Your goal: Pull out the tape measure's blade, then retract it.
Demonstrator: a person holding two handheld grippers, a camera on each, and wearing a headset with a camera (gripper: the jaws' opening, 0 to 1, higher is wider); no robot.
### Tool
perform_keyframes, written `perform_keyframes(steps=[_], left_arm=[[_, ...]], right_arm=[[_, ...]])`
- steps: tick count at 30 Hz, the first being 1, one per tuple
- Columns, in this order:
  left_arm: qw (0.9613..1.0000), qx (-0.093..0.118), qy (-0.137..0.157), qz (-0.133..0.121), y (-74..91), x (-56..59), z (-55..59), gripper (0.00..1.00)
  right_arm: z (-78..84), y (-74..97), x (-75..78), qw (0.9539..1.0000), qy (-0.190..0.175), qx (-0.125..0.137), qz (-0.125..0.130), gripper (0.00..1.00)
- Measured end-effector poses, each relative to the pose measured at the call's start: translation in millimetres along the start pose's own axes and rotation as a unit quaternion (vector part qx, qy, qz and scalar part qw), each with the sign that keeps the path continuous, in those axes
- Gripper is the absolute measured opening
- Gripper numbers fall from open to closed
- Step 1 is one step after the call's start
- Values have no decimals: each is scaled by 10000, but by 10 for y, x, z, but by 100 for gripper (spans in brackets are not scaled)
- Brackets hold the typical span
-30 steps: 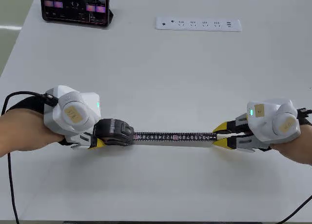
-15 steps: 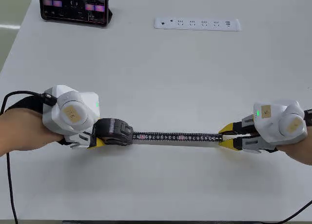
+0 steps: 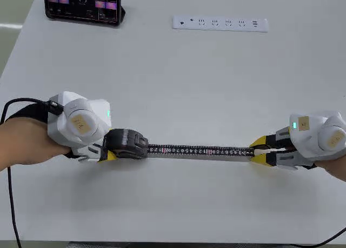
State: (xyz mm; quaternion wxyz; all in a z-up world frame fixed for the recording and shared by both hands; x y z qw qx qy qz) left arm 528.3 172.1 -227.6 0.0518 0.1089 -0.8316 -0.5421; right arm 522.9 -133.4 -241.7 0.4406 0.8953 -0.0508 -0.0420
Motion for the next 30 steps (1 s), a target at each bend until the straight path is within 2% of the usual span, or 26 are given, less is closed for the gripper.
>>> perform_keyframes(steps=[6,12,19,30], left_arm=[[10000,8,-3,-1,-2,1,-9,26],[10000,8,-5,-46,-4,3,-14,26],[9999,45,79,-126,-7,8,-33,27],[9996,118,187,-184,-1,14,-27,27]], right_arm=[[70,-1,-4,10000,-20,-58,-3,9],[64,8,17,10000,-34,-53,15,9],[64,4,18,9998,-29,-160,-71,10],[77,-4,13,9993,71,-362,-62,11]])
Point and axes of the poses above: the centre of the closed fingertips' face, and the gripper's own axes: y roughly backward along the fingers, x roughly to its right, z roughly out of its underside, the point moved 2 cm from there along y, roughly backward along the fingers
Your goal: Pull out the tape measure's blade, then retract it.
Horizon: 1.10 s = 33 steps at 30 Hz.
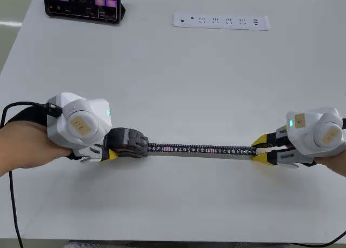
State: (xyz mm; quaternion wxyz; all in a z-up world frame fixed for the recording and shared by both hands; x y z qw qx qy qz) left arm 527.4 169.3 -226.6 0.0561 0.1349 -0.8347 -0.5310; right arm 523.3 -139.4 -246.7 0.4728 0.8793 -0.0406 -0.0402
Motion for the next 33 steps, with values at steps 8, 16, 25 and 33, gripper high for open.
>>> perform_keyframes(steps=[8,16,25,33], left_arm=[[10000,33,10,-12,6,4,-3,27],[9999,99,41,-81,12,-9,-3,28],[9996,186,173,-101,35,-27,0,32],[9992,259,282,-122,49,-20,-12,36]], right_arm=[[3,4,0,9999,42,-113,33,12],[-37,19,7,9999,-122,-27,104,15],[-74,10,-3,9997,-215,-3,116,18],[-93,23,-28,9991,-404,103,114,21]])
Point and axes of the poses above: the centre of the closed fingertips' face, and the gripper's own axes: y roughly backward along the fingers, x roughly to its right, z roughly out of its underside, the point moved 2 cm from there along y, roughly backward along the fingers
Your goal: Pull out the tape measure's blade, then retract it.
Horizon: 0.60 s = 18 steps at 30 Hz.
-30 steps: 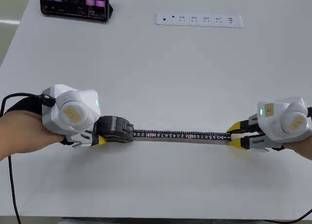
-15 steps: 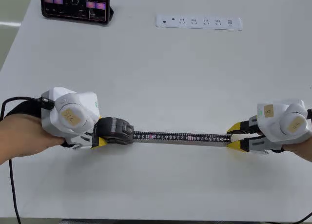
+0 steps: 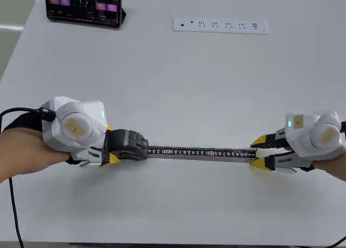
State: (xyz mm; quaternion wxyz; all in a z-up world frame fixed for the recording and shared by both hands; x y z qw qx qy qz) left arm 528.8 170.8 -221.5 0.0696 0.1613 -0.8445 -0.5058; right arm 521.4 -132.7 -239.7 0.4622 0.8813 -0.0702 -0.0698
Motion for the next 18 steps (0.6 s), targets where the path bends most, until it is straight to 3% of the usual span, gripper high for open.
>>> perform_keyframes(steps=[5,18], left_arm=[[9997,134,200,18,34,15,-27,39],[9988,240,423,-78,64,29,-24,44]], right_arm=[[-61,30,6,9995,-240,184,95,23],[-59,28,-12,9989,-387,210,177,28]])
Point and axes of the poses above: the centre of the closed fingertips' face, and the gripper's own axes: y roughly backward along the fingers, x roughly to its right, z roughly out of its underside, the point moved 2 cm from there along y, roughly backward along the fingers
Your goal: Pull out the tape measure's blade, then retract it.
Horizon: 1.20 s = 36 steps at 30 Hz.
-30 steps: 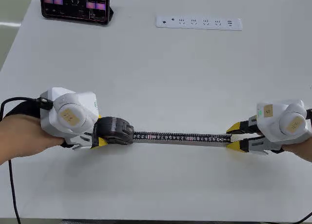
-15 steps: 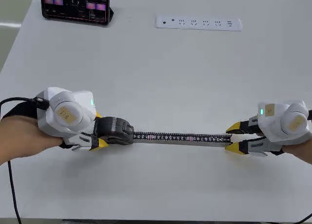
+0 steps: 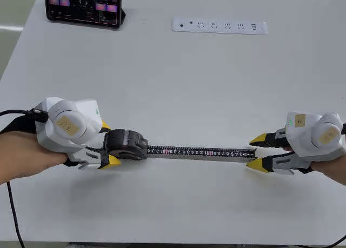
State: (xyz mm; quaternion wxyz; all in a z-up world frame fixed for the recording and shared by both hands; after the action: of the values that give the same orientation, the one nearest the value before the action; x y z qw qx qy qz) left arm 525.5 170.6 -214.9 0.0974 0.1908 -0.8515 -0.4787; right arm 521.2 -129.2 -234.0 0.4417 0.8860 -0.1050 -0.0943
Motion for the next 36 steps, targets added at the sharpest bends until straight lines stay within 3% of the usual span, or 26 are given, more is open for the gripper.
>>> perform_keyframes(steps=[5,29,36], left_arm=[[9993,203,300,-45,43,-4,-23,48],[9925,767,866,-407,201,63,-48,59],[9883,969,1002,-626,265,49,-54,64]], right_arm=[[-25,15,-17,9997,-181,103,131,34],[-127,140,-104,9947,-609,541,628,50],[-156,184,-120,9924,-702,666,761,54]])
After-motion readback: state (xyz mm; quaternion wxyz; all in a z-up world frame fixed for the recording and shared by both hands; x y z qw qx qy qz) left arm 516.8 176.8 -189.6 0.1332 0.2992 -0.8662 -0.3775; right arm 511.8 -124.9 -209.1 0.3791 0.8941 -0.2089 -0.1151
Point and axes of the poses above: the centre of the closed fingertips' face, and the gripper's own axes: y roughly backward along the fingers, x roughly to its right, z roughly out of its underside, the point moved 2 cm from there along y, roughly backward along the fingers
